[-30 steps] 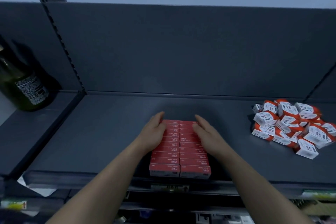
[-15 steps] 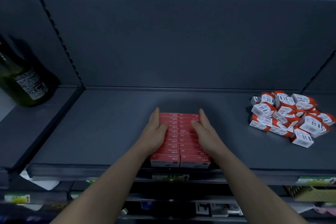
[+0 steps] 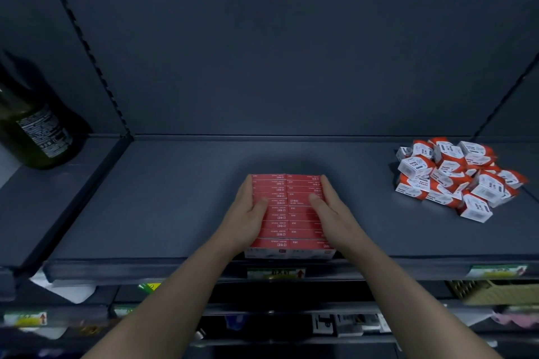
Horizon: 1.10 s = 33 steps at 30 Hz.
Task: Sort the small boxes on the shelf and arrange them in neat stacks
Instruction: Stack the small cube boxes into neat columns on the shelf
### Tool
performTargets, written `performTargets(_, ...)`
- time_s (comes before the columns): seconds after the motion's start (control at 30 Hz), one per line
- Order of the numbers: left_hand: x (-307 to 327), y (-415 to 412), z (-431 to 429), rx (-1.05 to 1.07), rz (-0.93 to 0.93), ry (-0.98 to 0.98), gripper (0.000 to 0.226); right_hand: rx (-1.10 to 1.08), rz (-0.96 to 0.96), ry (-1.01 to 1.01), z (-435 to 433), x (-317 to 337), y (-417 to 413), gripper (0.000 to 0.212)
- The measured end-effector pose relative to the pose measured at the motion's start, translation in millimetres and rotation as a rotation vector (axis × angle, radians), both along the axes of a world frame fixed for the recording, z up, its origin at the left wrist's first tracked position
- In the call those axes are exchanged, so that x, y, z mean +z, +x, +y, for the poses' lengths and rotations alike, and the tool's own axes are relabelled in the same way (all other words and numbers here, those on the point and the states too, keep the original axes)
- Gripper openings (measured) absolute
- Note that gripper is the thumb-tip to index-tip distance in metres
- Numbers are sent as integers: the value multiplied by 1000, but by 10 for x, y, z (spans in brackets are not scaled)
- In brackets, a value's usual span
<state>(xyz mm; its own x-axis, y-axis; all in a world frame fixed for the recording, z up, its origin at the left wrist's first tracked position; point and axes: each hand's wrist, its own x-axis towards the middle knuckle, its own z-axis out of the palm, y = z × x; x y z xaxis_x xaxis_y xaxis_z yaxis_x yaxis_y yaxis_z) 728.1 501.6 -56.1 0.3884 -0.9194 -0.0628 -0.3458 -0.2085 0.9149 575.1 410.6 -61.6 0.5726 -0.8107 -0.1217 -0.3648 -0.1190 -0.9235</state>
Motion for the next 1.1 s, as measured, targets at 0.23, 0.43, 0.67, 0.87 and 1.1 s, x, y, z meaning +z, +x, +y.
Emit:
performTargets(0.23, 84, 238, 1, 25, -451, -7, 30, -65, 242, -328, -209, -38, -250, 44)
performTargets(0.43, 202, 39, -140, 105, -843, -35, 33, -52, 479, -615, -314, 64, -524, 42)
performTargets(0.67, 239, -522, -544, 31, -966, -109, 32, -21, 534, -732, -537, 195, -957, 42)
performTargets(0.87, 219, -1274, -1018, 22, -978, -113, 35, 2, 477, -819, -879, 302, -1635, 28)
performTargets(1.1, 213, -2169, -1532, 44, -894, -78, 36, -2, 473, -873, -1430, 255, -2500, 49)
